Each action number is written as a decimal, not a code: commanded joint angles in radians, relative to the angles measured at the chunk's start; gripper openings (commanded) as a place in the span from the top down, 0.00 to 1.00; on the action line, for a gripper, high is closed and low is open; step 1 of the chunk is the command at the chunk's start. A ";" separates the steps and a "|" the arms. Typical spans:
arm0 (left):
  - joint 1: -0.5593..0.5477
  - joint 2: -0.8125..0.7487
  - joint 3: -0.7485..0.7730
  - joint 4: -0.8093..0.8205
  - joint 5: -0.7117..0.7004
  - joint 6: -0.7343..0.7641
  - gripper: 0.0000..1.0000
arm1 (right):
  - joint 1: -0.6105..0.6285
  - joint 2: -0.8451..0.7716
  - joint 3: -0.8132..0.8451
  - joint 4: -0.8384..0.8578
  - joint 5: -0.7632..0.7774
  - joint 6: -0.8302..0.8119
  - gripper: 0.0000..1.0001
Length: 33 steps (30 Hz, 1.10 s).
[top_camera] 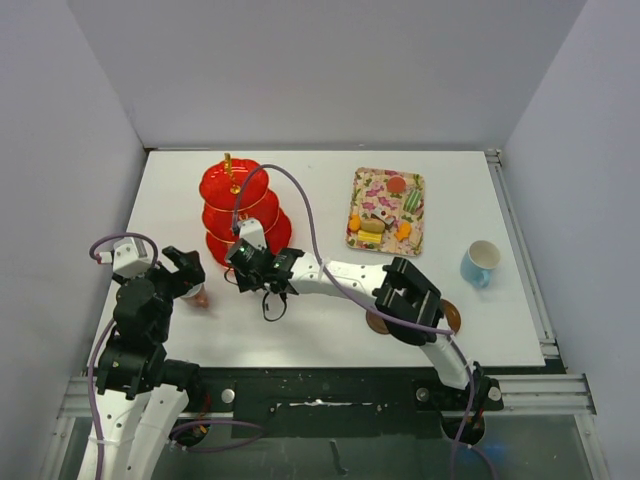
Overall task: Serve the afternoon tea
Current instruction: Place the desert on the desert table.
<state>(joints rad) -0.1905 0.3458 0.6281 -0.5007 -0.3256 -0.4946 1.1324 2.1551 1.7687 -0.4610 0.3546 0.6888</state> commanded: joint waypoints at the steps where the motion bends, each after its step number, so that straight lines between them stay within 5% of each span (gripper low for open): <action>1: -0.005 -0.012 0.021 0.022 -0.011 -0.012 0.18 | 0.018 -0.055 0.004 0.113 0.085 -0.007 0.72; 12: -0.015 -0.019 0.021 0.019 -0.019 -0.013 0.18 | 0.023 0.019 0.087 0.124 0.174 0.005 0.68; 33: -0.015 -0.023 0.016 0.024 -0.013 -0.010 0.18 | -0.013 0.070 0.149 0.101 0.096 0.005 0.54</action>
<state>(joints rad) -0.2020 0.3302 0.6281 -0.5014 -0.3340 -0.4953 1.1236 2.2555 1.8778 -0.4137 0.4393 0.6895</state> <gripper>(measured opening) 0.813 0.456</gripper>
